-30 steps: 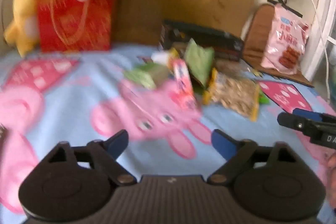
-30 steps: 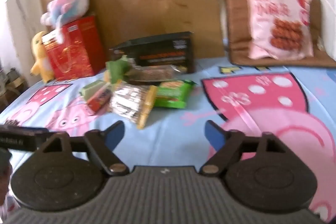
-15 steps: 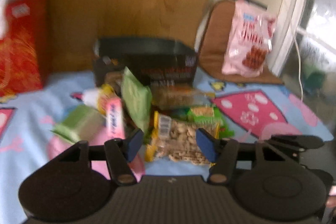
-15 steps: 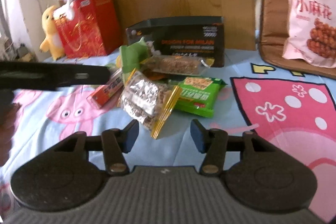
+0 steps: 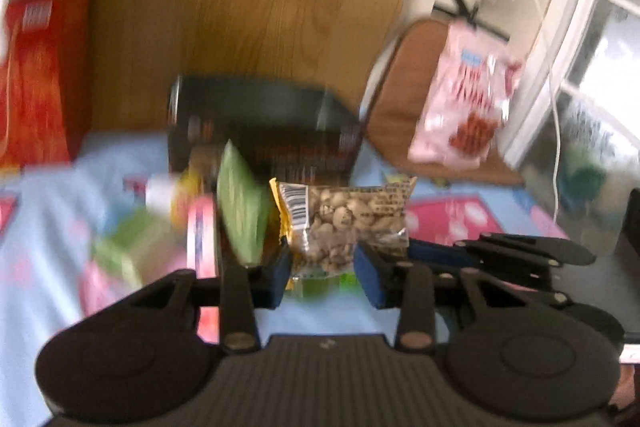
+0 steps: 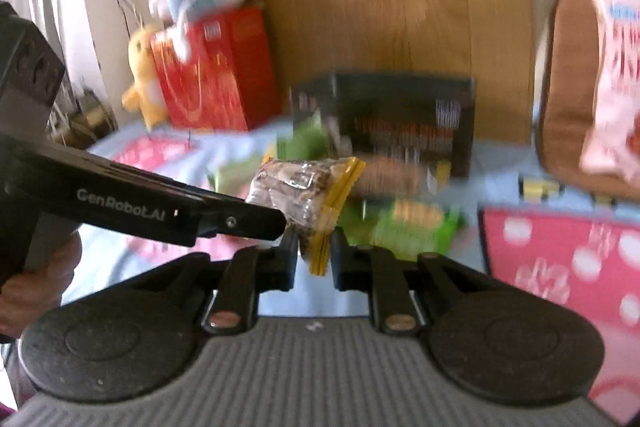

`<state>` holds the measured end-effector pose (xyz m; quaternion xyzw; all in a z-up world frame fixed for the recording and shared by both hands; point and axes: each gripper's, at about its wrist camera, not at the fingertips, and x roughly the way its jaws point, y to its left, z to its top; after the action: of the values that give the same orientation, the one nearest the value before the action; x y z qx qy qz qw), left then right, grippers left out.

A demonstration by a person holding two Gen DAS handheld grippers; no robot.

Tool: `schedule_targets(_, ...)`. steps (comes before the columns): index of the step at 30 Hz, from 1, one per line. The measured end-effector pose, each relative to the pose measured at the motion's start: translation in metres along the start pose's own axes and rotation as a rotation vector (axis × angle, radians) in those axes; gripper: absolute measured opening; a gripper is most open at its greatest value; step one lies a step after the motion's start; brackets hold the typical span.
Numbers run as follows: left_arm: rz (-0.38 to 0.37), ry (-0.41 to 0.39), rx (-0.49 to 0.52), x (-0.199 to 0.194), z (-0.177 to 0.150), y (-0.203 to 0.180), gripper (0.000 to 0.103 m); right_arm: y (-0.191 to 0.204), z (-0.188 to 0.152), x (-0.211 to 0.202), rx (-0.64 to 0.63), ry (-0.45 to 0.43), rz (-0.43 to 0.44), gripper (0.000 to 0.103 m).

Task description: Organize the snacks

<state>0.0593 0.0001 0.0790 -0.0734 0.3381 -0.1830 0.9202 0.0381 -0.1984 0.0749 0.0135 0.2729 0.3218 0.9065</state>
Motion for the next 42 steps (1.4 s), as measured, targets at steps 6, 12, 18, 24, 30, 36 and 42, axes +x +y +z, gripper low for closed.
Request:
schedule_targets(6, 0.019, -0.048, -0.032, 0.035, 0.074, 0.020, 0.035, -0.026, 0.061, 0.040, 0.029, -0.101, -0.041, 0.020)
schedule_targets(12, 0.052, -0.037, -0.110, 0.073, 0.086, 0.041, 0.043, -0.061, 0.071, 0.081, 0.114, -0.062, -0.127, 0.043)
schedule_targets(18, -0.058, -0.022, -0.165, 0.068, 0.059, 0.040, 0.045, -0.130, 0.031, 0.071, 0.447, 0.034, -0.083, 0.046)
schedule_targets(24, 0.020, 0.092, -0.133, 0.086, 0.035, 0.028, 0.045, -0.138, 0.006, 0.092, 0.616, 0.151, 0.114, 0.031)
schedule_targets(30, -0.033, 0.095, -0.192, 0.052, 0.015, 0.026, 0.045, -0.113, 0.016, 0.046, 0.550, 0.097, 0.150, 0.010)
schedule_targets(36, -0.066, 0.043, -0.210, 0.008, -0.016, 0.009, 0.055, -0.077, -0.027, -0.020, 0.505, 0.075, 0.121, 0.009)
schedule_targets(42, -0.090, 0.091, -0.204, 0.007, -0.027, 0.001, 0.055, -0.084, -0.067, -0.054, 0.566, 0.095, -0.058, 0.029)
